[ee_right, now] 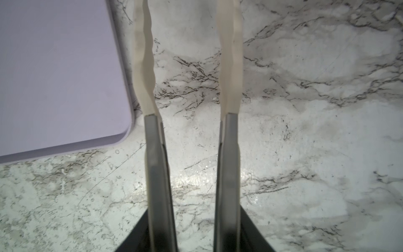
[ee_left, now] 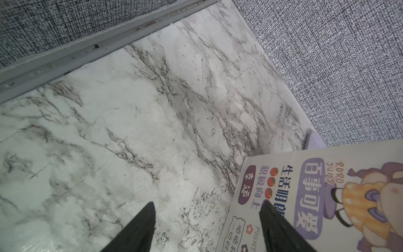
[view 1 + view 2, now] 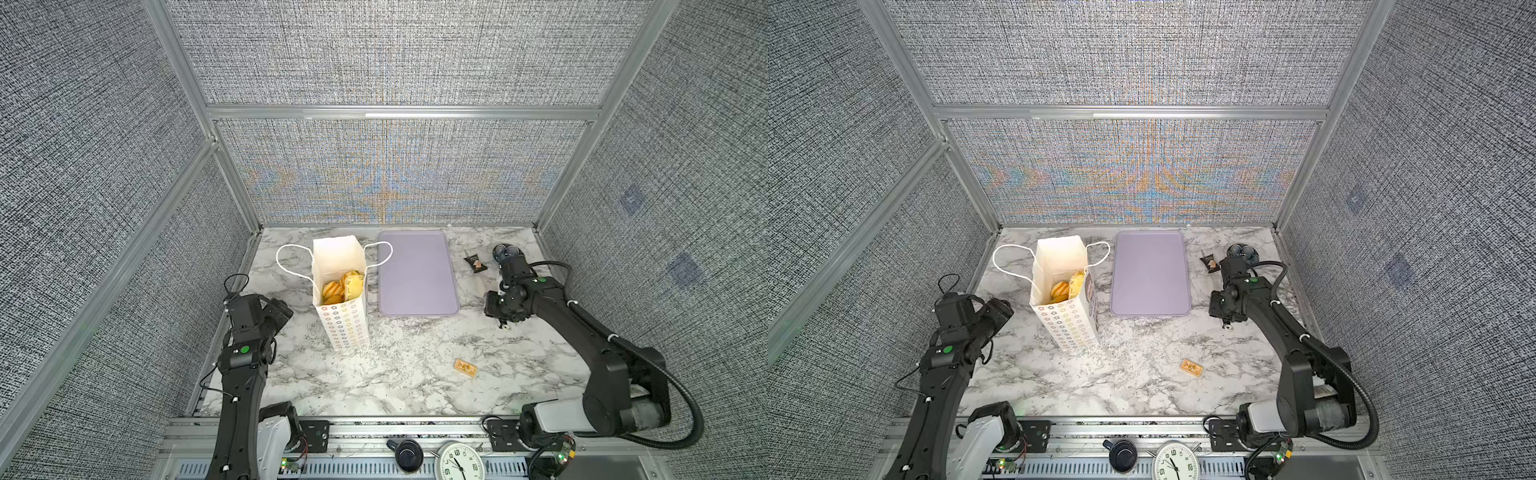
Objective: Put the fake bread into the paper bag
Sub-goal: 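Lower the tongs onto the table beside the tray and release them with the right gripper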
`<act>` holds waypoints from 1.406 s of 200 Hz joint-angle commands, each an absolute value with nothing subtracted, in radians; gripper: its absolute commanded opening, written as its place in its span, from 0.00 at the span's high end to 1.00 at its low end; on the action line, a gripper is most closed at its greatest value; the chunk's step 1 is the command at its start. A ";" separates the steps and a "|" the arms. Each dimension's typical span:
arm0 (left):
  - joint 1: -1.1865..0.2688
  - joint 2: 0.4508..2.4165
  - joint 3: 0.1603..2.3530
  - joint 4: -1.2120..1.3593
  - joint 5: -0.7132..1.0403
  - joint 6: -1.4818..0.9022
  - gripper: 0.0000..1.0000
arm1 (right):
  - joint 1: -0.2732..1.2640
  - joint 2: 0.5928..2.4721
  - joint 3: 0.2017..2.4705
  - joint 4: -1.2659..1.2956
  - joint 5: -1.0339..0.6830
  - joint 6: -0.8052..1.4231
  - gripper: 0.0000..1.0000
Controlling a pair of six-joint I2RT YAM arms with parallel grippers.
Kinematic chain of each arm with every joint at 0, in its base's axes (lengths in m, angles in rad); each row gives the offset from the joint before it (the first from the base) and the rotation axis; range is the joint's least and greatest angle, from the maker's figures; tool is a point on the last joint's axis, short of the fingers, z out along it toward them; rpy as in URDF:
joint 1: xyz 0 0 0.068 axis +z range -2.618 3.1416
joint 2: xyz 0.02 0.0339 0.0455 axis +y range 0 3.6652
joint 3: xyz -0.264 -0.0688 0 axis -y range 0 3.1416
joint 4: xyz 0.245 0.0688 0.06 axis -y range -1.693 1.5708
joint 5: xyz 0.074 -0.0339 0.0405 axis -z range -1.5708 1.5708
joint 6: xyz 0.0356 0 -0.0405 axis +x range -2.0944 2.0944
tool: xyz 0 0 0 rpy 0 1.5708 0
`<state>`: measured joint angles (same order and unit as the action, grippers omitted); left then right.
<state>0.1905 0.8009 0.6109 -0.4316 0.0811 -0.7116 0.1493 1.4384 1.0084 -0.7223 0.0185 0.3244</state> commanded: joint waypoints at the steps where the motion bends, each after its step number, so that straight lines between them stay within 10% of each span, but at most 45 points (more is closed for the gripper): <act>1: 0.192 0.799 0.605 -0.385 0.101 -0.705 0.24 | 0.144 1.491 1.026 -0.710 0.031 0.300 0.54; 281: 0.193 0.807 0.642 -0.362 0.150 -0.690 0.23 | 0.091 1.602 0.962 -0.711 0.009 0.313 0.19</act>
